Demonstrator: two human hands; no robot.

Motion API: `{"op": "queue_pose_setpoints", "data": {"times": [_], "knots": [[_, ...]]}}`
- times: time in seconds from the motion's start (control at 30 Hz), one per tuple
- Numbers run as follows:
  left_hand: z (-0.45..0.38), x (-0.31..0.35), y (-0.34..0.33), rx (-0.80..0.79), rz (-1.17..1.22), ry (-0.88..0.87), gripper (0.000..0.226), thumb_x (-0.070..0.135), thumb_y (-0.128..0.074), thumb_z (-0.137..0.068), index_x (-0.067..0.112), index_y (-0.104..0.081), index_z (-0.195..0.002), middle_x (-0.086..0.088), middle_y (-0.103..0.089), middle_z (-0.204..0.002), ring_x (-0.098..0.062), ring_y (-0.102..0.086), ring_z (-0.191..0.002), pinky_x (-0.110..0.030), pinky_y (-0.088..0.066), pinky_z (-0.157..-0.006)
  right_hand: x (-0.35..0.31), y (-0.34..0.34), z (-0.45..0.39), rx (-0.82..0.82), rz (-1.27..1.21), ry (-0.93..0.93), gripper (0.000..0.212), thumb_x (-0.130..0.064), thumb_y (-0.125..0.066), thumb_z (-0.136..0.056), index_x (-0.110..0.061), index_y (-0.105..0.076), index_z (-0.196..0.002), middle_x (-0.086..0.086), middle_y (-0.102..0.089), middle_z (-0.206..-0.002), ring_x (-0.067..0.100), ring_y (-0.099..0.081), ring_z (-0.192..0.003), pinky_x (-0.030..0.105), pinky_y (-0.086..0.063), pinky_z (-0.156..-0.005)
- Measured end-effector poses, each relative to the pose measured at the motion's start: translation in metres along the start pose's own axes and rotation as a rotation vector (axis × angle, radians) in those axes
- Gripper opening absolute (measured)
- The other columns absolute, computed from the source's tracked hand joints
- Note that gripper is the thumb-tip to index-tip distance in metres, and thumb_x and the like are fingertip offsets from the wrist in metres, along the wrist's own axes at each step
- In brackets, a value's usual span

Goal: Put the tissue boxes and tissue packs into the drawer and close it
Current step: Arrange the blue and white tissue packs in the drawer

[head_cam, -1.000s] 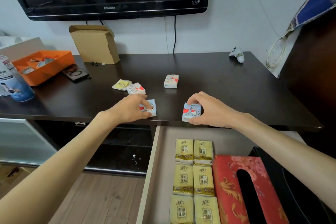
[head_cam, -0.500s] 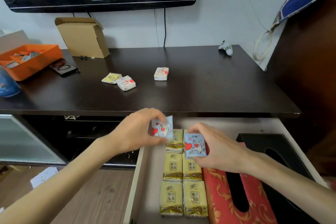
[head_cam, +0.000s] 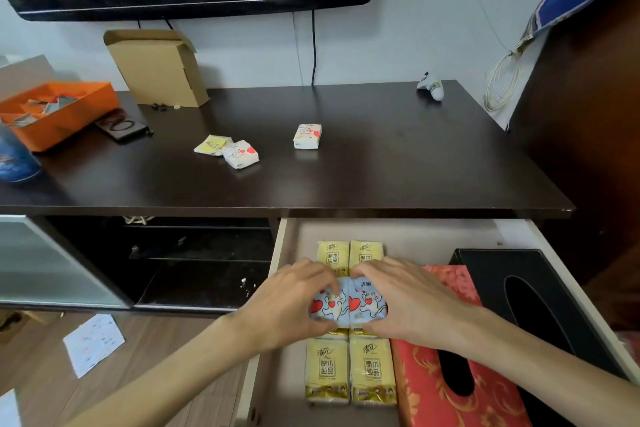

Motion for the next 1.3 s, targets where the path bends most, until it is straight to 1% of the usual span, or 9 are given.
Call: {"op": "queue_pose_setpoints", "data": {"times": [0.23,0.47,0.57,0.67,0.77,0.9,1.07,1.2,1.3], "knots": [[-0.001,0.003,-0.01,-0.011,-0.003,-0.039,0.05,0.057,-0.069,-0.079,0.032,-0.055,-0.12,0.013,-0.058,-0.129,-0.006,-0.052,-0.116,-0.026,-0.049,-0.092,-0.001,-0.003,0.001,-0.022,0.048,-0.007,0.068,-0.057,-0.073,-0.078,-0.035,-0.049,-0.138,-0.014,-0.055,-0.131,0.01,-0.045,-0.119,0.027,-0.031,-0.087],[0.0,0.004,-0.015,-0.023,-0.002,-0.054,0.051,0.058,-0.067,-0.081,0.028,-0.058,-0.121,0.01,-0.057,-0.132,-0.007,-0.051,-0.119,-0.024,-0.045,-0.097,-0.006,-0.008,-0.006,-0.082,0.129,0.012,0.075,-0.058,-0.076,-0.077,-0.031,-0.05,-0.141,-0.014,-0.052,-0.14,0.013,-0.041,-0.129,0.035,-0.027,-0.113],[0.002,0.008,-0.01,-0.015,0.013,-0.043,0.053,0.064,-0.061,-0.081,0.029,-0.059,-0.121,0.011,-0.057,-0.132,-0.006,-0.052,-0.118,-0.023,-0.047,-0.096,-0.005,-0.004,-0.003,-0.069,0.06,0.017,0.068,-0.059,-0.073,-0.079,-0.033,-0.052,-0.139,-0.018,-0.051,-0.135,0.008,-0.042,-0.125,0.032,-0.033,-0.108],[0.003,0.005,0.005,0.039,0.045,0.008,0.047,0.064,-0.055,-0.086,0.032,-0.061,-0.119,0.017,-0.058,-0.128,-0.001,-0.052,-0.116,-0.025,-0.051,-0.092,-0.005,0.013,-0.005,0.022,-0.107,0.006,0.041,-0.056,-0.068,-0.084,-0.04,-0.062,-0.121,-0.028,-0.052,-0.115,-0.002,-0.045,-0.109,0.03,-0.042,-0.091],[0.0,-0.008,0.037,0.125,0.063,0.065,0.036,0.057,-0.052,-0.09,0.032,-0.063,-0.113,0.018,-0.064,-0.115,-0.002,-0.057,-0.107,-0.03,-0.053,-0.086,-0.003,0.039,-0.021,0.152,-0.235,-0.039,0.023,-0.048,-0.067,-0.088,-0.036,-0.069,-0.108,-0.024,-0.067,-0.106,-0.002,-0.059,-0.102,0.035,-0.051,-0.089],[-0.01,-0.038,0.081,0.259,0.088,0.185,0.018,0.044,-0.058,-0.091,0.033,-0.067,-0.103,0.02,-0.067,-0.1,-0.001,-0.061,-0.096,-0.033,-0.054,-0.081,0.001,0.068,-0.063,0.256,-0.461,-0.018,0.009,-0.03,-0.071,-0.09,-0.031,-0.074,-0.099,-0.017,-0.075,-0.094,-0.001,-0.069,-0.093,0.03,-0.056,-0.083],[-0.032,-0.091,0.121,0.319,0.113,0.322,0.015,0.042,-0.06,-0.09,0.034,-0.067,-0.101,0.019,-0.068,-0.094,-0.002,-0.064,-0.092,-0.034,-0.055,-0.076,0.006,0.091,-0.135,0.299,-0.541,0.014,0.014,-0.02,-0.072,-0.091,-0.028,-0.073,-0.103,-0.011,-0.075,-0.099,0.004,-0.068,-0.092,0.022,-0.051,-0.08],[-0.057,-0.146,0.135,0.292,0.052,0.484,0.021,0.041,-0.065,-0.09,0.035,-0.064,-0.11,0.011,-0.066,-0.107,-0.013,-0.064,-0.098,-0.037,-0.054,-0.08,0.015,0.096,-0.195,0.289,-0.443,-0.045,0.028,-0.026,-0.07,-0.092,-0.027,-0.067,-0.12,-0.008,-0.069,-0.124,0.01,-0.062,-0.111,0.037,-0.052,-0.094],[-0.078,-0.18,0.137,0.224,-0.019,0.528,0.032,0.037,-0.067,-0.089,0.029,-0.061,-0.119,0.003,-0.061,-0.124,-0.021,-0.058,-0.114,-0.045,-0.051,-0.089,0.023,0.097,-0.237,0.287,-0.367,-0.092,0.046,-0.021,-0.071,-0.09,-0.02,-0.059,-0.134,0.002,-0.06,-0.138,0.021,-0.056,-0.123,0.041,-0.048,-0.101]]}}
Point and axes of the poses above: each hand's wrist, its own z-axis away from the middle knuckle, its own y-axis out of the back of the hand, x = y × z, the point moved 3 cm from there along -z, towards the middle knuckle
